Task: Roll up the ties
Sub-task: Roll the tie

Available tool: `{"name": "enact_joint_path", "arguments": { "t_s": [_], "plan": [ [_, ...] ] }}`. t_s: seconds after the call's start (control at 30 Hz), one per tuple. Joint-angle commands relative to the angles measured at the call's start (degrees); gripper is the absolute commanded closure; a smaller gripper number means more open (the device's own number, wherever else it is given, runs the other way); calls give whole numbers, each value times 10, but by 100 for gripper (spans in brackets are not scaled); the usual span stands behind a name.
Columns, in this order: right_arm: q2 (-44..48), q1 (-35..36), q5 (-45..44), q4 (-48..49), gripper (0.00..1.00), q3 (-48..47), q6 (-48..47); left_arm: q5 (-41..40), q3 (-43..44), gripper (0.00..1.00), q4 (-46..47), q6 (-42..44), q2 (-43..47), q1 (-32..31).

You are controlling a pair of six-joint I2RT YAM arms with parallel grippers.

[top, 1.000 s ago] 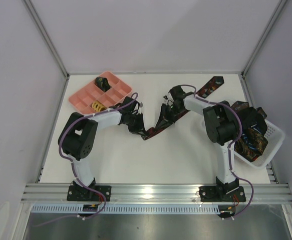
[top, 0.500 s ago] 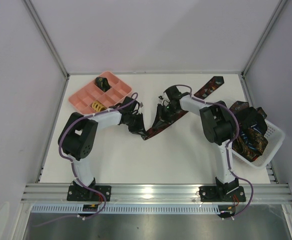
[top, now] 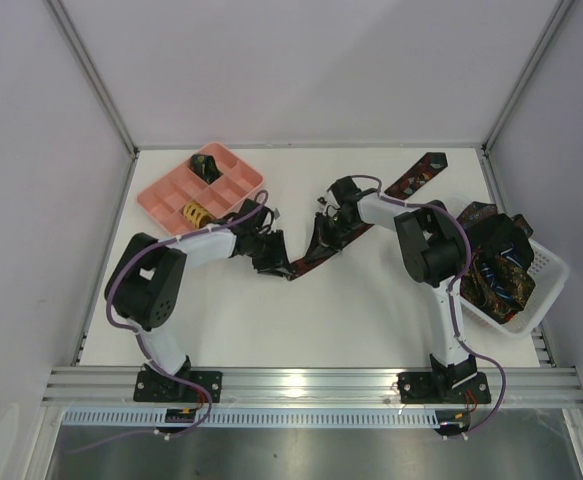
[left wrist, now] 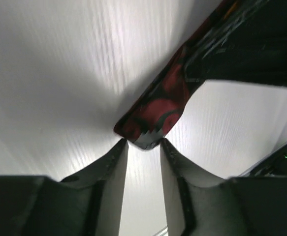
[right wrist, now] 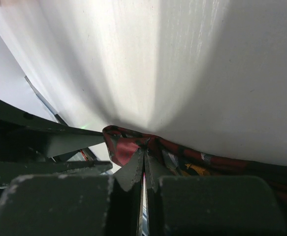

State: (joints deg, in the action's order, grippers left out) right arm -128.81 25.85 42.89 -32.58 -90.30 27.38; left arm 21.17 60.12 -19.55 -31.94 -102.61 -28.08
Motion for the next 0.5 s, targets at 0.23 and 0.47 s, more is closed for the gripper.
{"name": "enact_joint_path", "arguments": {
  "t_s": [0.23, 0.47],
  "plan": [
    [-10, -20, -46, 16, 98, 25, -7, -27, -93, 36, 31, -168, 121, 5],
    [-9, -19, -40, 22, 99, 29, -4, -15, -95, 26, 85, -262, 85, 5]
  ]
}}
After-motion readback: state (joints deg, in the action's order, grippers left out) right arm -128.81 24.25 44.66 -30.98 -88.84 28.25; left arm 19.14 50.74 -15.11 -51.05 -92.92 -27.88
